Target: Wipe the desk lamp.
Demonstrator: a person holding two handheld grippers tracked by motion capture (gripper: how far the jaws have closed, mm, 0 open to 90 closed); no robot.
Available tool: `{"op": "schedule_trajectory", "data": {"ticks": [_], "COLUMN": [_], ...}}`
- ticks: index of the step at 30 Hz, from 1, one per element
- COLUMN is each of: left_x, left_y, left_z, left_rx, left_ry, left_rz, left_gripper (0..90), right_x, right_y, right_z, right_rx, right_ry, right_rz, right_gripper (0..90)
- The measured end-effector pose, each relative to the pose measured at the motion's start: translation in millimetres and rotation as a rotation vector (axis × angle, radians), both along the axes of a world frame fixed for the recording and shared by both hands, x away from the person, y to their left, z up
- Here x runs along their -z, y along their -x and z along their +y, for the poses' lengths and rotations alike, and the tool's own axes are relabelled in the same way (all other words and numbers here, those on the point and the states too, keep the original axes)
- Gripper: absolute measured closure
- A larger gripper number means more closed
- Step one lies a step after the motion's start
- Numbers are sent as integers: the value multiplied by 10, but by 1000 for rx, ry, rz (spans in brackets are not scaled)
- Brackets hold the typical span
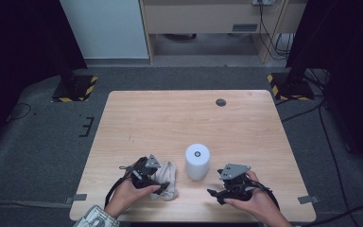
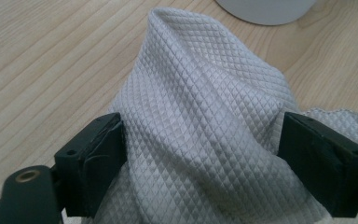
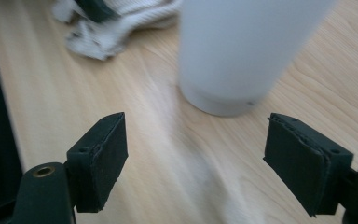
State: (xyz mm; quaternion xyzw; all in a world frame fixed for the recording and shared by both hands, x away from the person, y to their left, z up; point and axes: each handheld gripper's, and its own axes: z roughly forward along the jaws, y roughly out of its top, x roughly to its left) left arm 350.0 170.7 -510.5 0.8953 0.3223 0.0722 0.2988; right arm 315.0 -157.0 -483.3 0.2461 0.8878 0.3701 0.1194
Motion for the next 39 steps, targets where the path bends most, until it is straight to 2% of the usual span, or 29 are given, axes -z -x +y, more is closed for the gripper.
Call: {"op": "schedule_trajectory", "data": {"ticks": [2,5,7,13,17,22,24,29,31,35,39], "left_x": [14,27,32,51,34,0,-21,-22,-26,-53,-112], "left_y": [-4,-6,-6,3,10,41,48,37,37,35,9], "left_z": [2,-8,-12,-27,-38,-48,-50,-48,-51,-69,-29], "left_rx": [4,14,14,17,21,43,54,77,89,110,93], "left_ry": [-17,-35,-38,-43,-55,-45,-38,-9,-7,-11,16], "left_rz": [0,-1,-1,-4,4,18,33,47,47,10,-10], "left_gripper": [153,161,162,168,198,340,481,636,676,745,772], "right_x": [27,63,92,195,227,242,234,207,203,179,144], "right_y": [-72,-144,-191,-362,-460,-501,-494,-491,-486,-462,-431], "right_z": [-66,-106,-120,-184,-226,-242,-243,-256,-251,-230,-216], "right_rx": [23,53,74,143,180,202,200,220,219,207,187], "right_ry": [-4,0,8,27,10,1,1,-13,-15,-26,-43], "right_rz": [10,0,-9,1,14,20,21,27,24,13,11], "right_gripper": [218,206,190,145,145,155,162,175,181,197,175]}}
